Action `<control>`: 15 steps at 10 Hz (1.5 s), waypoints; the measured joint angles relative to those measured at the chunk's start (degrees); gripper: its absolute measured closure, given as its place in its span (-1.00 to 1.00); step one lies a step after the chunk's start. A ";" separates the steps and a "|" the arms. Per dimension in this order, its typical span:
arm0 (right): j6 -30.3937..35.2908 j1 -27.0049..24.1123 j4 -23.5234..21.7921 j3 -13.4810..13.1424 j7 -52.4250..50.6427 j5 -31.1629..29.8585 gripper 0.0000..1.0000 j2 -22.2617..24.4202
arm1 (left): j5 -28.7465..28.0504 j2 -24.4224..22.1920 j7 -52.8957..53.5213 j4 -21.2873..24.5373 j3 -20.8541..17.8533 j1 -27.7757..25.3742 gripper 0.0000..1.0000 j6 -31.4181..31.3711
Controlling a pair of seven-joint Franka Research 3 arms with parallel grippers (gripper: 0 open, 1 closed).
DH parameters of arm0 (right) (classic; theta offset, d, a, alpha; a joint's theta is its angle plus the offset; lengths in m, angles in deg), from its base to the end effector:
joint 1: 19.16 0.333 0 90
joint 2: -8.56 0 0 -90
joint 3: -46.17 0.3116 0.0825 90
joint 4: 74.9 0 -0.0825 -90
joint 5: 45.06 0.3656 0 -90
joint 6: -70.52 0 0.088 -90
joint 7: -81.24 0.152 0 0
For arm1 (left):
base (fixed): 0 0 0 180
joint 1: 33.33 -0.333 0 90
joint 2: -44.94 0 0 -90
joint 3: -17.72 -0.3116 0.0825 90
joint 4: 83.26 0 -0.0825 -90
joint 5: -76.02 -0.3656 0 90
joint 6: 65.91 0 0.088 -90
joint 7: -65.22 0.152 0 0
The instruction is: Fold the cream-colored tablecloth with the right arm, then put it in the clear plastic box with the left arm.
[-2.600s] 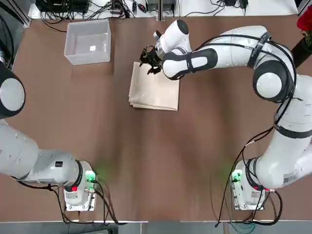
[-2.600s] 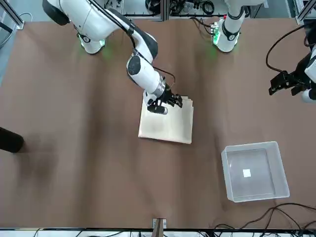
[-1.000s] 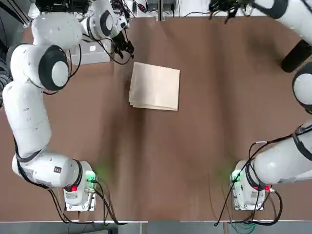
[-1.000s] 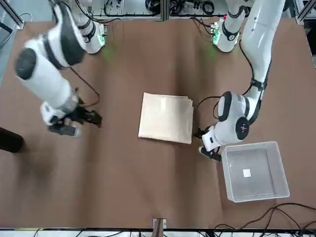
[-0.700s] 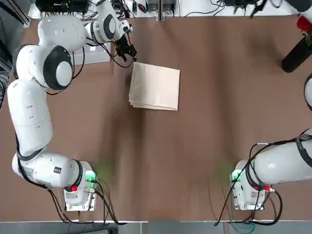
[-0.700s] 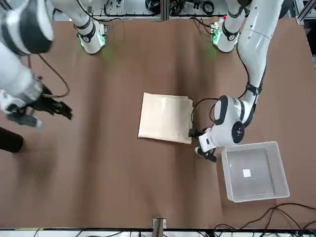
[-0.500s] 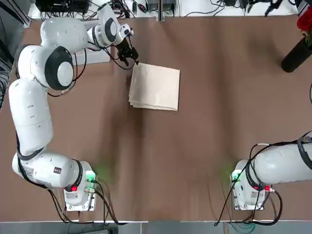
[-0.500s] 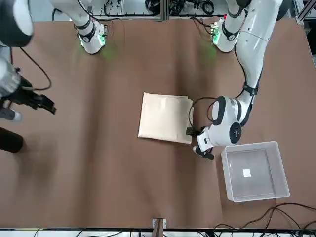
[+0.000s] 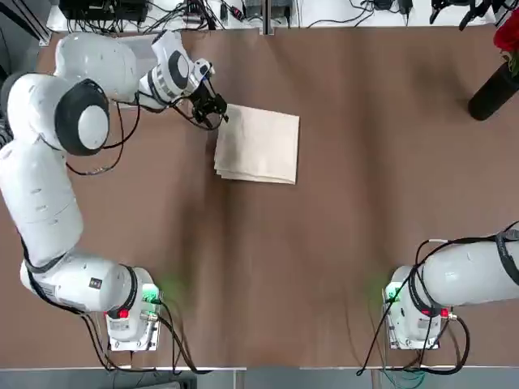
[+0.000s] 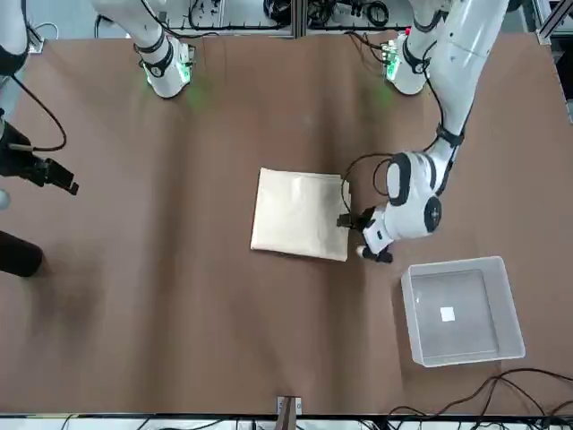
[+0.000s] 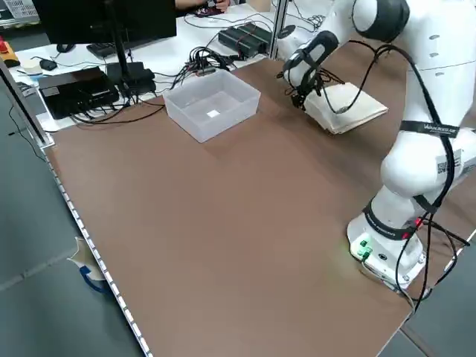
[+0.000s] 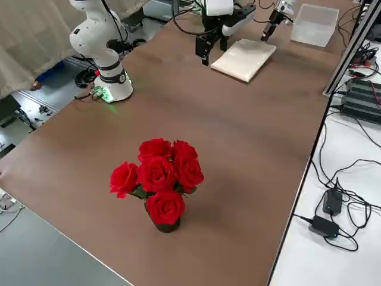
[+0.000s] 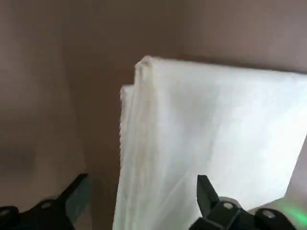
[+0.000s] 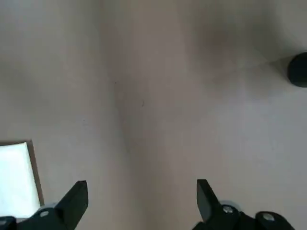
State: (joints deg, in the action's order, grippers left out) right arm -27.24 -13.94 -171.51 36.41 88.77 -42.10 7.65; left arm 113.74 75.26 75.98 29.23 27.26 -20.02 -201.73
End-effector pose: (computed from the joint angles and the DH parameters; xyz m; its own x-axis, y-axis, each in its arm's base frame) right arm 0.5482 -0.0358 0.5259 0.9764 -0.2157 -0.0021 -0.2156 -0.9753 -0.0486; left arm 0.5361 -0.2549 0.1691 0.9828 -0.0968 -0.1570 -0.0108 -0.8798 0.4753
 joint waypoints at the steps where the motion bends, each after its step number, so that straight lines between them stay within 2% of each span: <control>1: -0.36 0.00 -0.57 -0.21 -0.12 -0.03 -1.00 0.46 | 1.95 -0.35 0.00 1.85 0.01 0.08 -0.97 -2.64; 3: -0.42 -0.23 -0.72 0.28 -0.40 -1.33 -1.00 0.85 | 2.90 0.09 0.16 3.48 0.06 0.32 -0.93 -4.15; 5: -0.51 -1.60 -0.68 3.63 -0.41 -3.10 -1.00 1.19 | 2.91 0.91 0.25 3.71 0.26 1.28 -0.93 -5.61; 6: -0.51 -1.78 -0.66 4.40 -0.41 -3.44 -1.00 1.66 | 2.94 1.42 0.25 3.70 0.88 1.79 -0.93 -7.33; 10: -0.36 -2.02 -0.70 4.62 -0.44 -3.96 -1.00 2.54 | 2.95 3.59 0.18 2.84 2.52 2.24 -0.91 -11.88; 14: -0.26 -2.04 -0.71 4.62 -0.44 -3.98 -1.00 2.54 | 2.96 4.35 -0.06 1.32 3.16 2.62 -0.79 -12.51; 15: -0.24 -2.04 -0.71 4.62 -0.44 -3.98 -1.00 2.54 | 2.97 4.38 -0.08 1.22 3.17 2.75 -0.67 -12.51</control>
State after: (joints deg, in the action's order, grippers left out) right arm -27.48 -15.98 -172.22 41.03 88.33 -46.08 10.19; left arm 116.70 79.64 75.90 30.45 30.43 -17.28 -214.24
